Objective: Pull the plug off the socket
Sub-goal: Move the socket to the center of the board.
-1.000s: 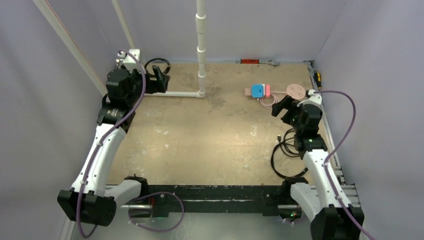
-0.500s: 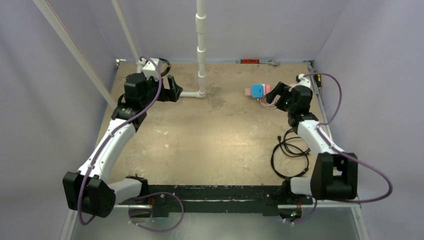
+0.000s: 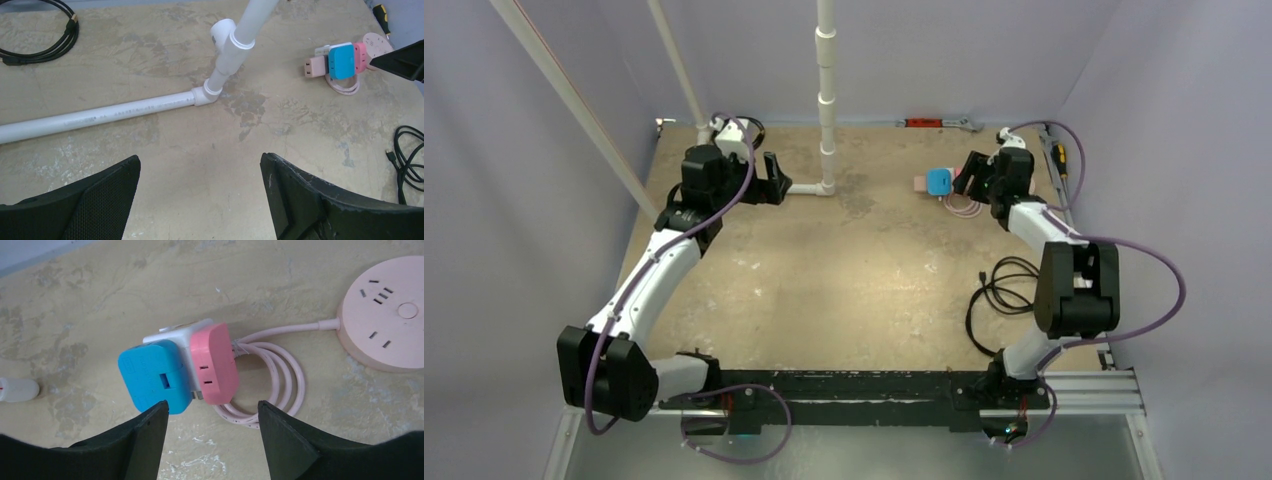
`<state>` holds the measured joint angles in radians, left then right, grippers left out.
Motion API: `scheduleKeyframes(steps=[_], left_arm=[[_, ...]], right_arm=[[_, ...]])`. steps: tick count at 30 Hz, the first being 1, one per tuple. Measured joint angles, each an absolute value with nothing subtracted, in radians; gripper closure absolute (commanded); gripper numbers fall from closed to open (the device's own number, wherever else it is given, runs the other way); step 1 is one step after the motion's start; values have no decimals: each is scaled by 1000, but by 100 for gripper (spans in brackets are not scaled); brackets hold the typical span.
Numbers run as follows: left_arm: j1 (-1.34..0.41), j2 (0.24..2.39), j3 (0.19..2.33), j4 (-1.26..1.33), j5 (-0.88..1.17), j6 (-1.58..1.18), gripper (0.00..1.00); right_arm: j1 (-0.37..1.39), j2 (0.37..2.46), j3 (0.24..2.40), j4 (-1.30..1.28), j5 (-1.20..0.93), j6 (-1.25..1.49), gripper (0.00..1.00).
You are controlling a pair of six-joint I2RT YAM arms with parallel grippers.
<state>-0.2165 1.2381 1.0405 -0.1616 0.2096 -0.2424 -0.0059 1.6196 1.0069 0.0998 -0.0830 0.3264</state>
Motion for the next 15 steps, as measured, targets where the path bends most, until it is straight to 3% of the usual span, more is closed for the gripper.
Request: scheduleKeyframes(steps=[15], left_arm=[[-216, 1281, 1040, -166, 223, -242, 10]], right_arm=[[22, 1742, 1101, 36, -83, 262, 47]])
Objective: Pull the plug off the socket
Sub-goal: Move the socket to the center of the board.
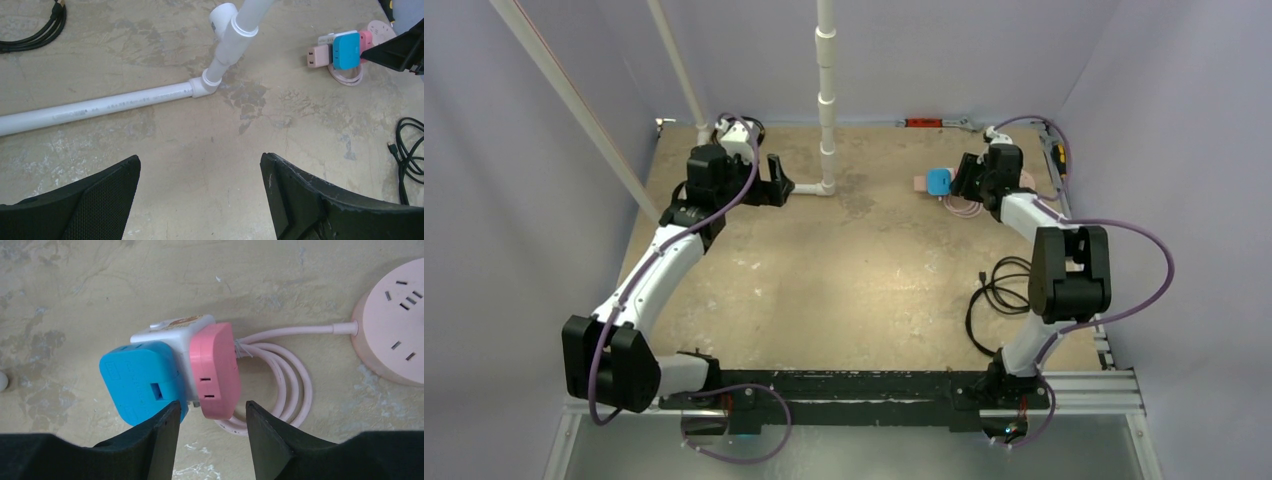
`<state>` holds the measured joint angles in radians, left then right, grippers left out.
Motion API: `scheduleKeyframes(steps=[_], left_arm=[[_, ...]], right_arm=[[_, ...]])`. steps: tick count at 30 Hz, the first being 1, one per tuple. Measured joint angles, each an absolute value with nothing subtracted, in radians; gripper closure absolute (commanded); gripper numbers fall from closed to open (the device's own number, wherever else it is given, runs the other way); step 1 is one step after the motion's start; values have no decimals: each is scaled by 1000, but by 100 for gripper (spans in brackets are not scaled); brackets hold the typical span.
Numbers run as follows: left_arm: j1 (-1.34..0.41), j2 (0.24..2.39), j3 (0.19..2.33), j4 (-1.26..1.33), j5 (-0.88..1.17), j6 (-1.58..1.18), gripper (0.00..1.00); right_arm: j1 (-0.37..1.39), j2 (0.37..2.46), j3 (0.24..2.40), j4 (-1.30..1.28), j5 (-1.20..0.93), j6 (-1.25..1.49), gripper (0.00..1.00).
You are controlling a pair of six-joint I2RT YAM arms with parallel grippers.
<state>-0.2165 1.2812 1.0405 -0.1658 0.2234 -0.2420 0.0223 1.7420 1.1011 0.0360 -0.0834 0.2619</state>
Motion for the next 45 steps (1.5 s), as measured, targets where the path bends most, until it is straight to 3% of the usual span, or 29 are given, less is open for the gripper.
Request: scheduleKeyframes(steps=[7, 13, 22, 32, 45], left_arm=[[-216, 1305, 1041, -172, 245, -242, 10], [-216, 1307, 1041, -175, 258, -242, 10], [-216, 1312, 1041, -178, 263, -243, 10], [-217, 1314, 1041, -181, 287, -245, 10], [-257, 1319, 1041, -160, 364, -280, 10]], right_arm=[[28, 1789, 1155, 23, -42, 241, 54], [46, 1808, 1176, 14, -10, 218, 66], [131, 1806, 1178, 7, 141, 160, 100], [192, 1751, 1120, 0, 206, 154, 100], [450, 1518, 946, -120, 217, 236, 100]])
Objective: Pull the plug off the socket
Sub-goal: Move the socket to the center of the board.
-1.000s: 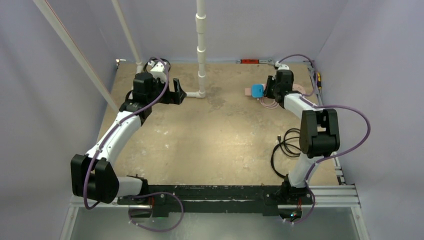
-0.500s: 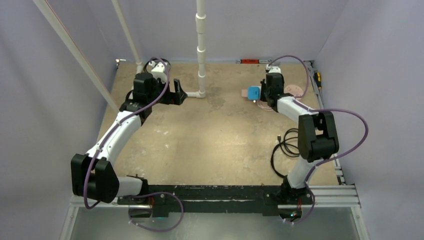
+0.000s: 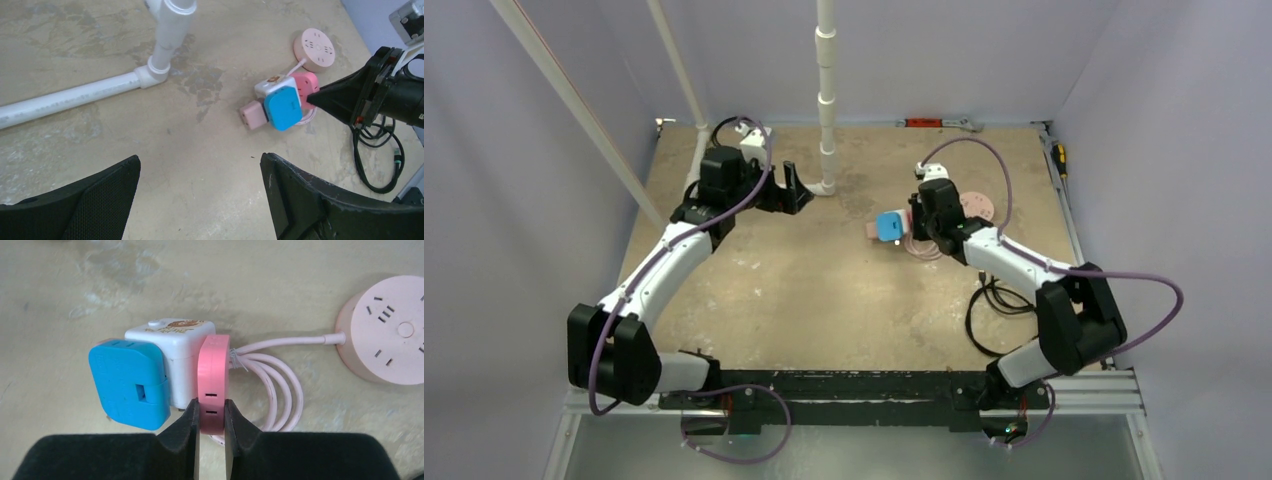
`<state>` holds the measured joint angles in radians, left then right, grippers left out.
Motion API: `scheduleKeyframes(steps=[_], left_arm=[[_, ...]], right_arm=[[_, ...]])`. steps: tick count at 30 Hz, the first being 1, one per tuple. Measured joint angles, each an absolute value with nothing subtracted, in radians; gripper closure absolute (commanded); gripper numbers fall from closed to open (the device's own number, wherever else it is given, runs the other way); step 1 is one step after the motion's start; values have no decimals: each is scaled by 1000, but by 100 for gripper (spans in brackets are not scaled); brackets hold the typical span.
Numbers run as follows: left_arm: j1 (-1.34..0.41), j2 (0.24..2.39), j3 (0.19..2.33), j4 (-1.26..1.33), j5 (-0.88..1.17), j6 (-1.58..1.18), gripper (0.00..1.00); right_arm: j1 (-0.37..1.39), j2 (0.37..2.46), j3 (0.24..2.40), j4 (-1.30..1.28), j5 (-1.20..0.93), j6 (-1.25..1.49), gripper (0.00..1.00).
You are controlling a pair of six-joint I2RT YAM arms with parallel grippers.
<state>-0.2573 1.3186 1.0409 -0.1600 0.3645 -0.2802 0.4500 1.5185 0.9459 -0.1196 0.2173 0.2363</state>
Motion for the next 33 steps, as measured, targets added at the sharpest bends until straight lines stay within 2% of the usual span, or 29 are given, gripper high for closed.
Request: scheduleKeyframes(steps=[11, 19, 26, 29, 33], left_arm=[[-433, 1443, 1040, -142, 442, -287, 10], [-524, 1557, 1040, -136, 529, -297, 10], [-531, 1607, 1042, -159, 536, -295, 10], [-531, 1623, 1050, -177, 537, -295, 10], [-536, 1660, 1065, -191, 545, -294, 10]], right_arm=[[684, 1309, 775, -167, 262, 423, 100], [889, 1248, 728, -188, 321, 577, 99], [911, 1219, 722, -218, 351, 628, 54], [910, 1206, 722, -213, 377, 637, 43], [911, 1187, 722, -208, 395, 637, 39]])
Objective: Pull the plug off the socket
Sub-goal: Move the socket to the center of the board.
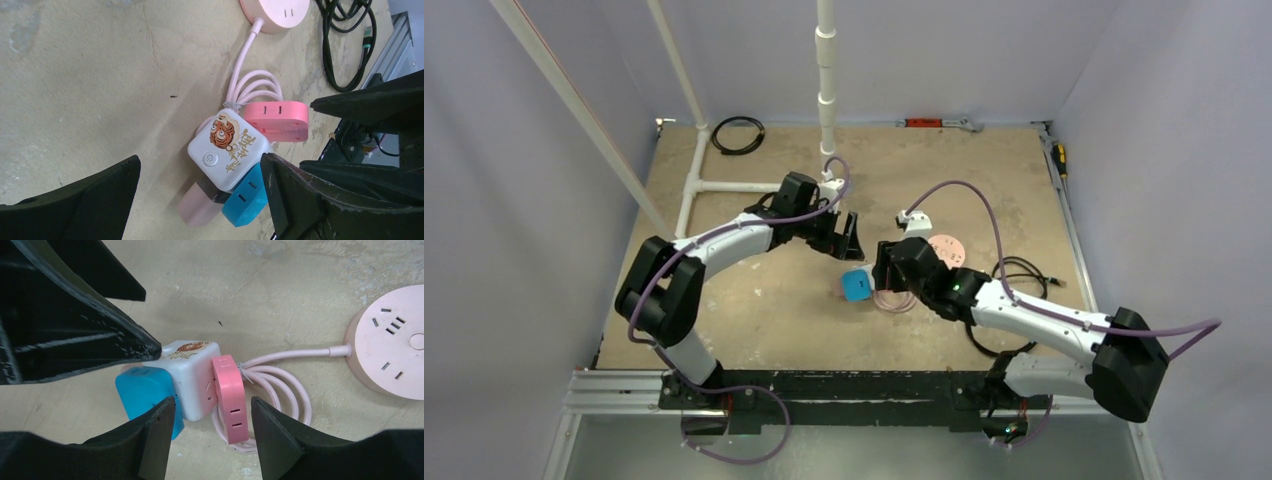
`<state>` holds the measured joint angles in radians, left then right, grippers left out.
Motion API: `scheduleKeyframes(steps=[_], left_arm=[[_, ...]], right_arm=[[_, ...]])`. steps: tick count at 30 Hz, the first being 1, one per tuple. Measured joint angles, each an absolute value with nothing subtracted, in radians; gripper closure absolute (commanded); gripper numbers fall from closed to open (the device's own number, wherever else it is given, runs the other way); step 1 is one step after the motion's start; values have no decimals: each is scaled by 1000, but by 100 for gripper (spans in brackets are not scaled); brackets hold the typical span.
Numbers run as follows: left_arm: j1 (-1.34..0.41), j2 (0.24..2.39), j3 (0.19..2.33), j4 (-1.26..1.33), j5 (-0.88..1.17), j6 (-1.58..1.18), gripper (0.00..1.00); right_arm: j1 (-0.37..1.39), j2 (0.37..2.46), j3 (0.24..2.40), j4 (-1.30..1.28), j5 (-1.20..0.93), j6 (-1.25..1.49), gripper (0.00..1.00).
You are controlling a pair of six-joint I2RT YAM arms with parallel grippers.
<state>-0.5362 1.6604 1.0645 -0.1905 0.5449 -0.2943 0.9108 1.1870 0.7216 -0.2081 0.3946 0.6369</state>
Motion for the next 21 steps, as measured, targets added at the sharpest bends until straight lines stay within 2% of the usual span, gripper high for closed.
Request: scheduleKeyframes(steps=[5, 10, 21], left_arm=[[-557, 1688, 1065, -204, 560, -295, 10], [-579, 1689, 1065, -200, 573, -295, 10], [-597, 1689, 1065, -200, 575, -294, 10]], right_arm=[[911, 1150, 710, -207, 404, 637, 30], [911, 1111, 685, -197, 392, 624, 27], [885, 1173, 657, -153, 320, 572, 42]])
